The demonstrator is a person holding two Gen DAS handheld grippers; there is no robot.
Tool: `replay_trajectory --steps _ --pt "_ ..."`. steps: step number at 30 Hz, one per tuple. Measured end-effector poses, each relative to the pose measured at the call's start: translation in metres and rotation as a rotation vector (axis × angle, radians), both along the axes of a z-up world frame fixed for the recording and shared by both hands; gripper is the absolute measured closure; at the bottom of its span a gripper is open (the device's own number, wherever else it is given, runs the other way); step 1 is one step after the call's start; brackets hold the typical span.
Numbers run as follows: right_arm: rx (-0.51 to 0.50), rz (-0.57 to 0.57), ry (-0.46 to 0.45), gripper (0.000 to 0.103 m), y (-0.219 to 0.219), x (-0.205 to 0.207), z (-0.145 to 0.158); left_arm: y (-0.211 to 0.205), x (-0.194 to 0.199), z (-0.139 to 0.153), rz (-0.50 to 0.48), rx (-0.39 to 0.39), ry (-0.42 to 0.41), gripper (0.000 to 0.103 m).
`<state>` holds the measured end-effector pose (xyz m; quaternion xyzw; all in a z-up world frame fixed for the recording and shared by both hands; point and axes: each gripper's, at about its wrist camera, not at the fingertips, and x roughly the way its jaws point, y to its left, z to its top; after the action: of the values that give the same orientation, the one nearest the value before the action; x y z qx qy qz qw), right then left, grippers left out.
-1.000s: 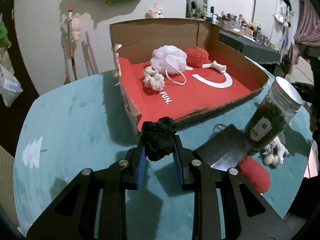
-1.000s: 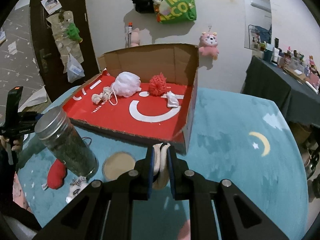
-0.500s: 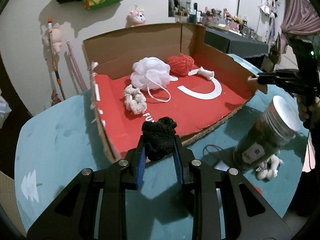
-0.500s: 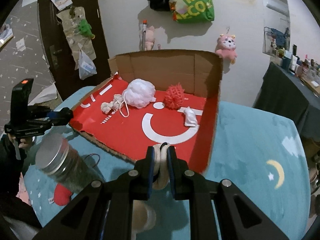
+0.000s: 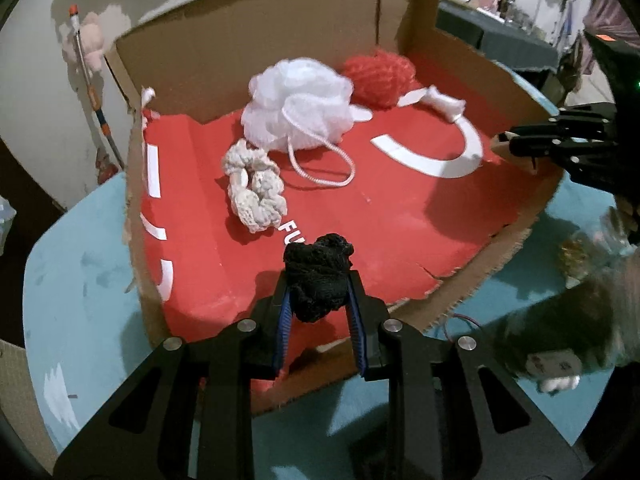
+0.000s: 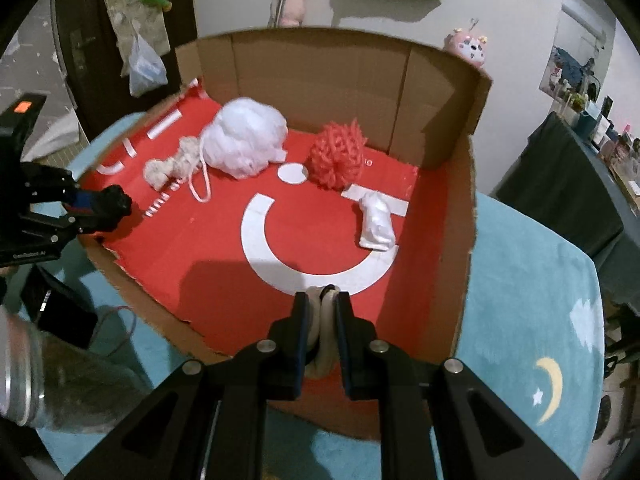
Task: Organize soft objects
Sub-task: 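Carry the black plush and powder puff with both tools over the red box, then lower the black plush and puff into the box and open both tools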
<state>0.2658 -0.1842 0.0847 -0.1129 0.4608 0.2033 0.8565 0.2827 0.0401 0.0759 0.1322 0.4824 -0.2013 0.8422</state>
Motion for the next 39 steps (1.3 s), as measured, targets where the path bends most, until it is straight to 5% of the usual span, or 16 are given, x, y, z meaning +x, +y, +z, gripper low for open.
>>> replay_trajectory --steps 11,24,27,28,29,39 --pt "-0.096 0.017 0.014 0.085 0.014 0.005 -0.013 -0.004 0.014 -0.021 0.036 0.053 0.05 0.079" --pt "-0.141 0.046 0.025 0.065 0.022 0.003 -0.015 -0.007 0.019 -0.023 0.027 0.046 0.056 0.076" --pt "-0.151 0.055 0.021 0.058 0.025 0.002 -0.014 -0.009 0.019 -0.023 0.019 0.04 0.062 0.067" --pt "-0.153 0.056 0.017 0.057 0.026 0.001 -0.014 -0.009 0.018 -0.023 0.017 0.039 0.063 0.049" --pt "-0.154 0.057 0.015 0.056 0.026 0.0 -0.014 -0.01 0.018 -0.022 0.012 0.037 0.064 0.042" --pt "-0.129 0.046 -0.001 0.047 0.023 -0.001 -0.004 -0.019 0.014 -0.006 -0.006 0.016 0.023 0.042"
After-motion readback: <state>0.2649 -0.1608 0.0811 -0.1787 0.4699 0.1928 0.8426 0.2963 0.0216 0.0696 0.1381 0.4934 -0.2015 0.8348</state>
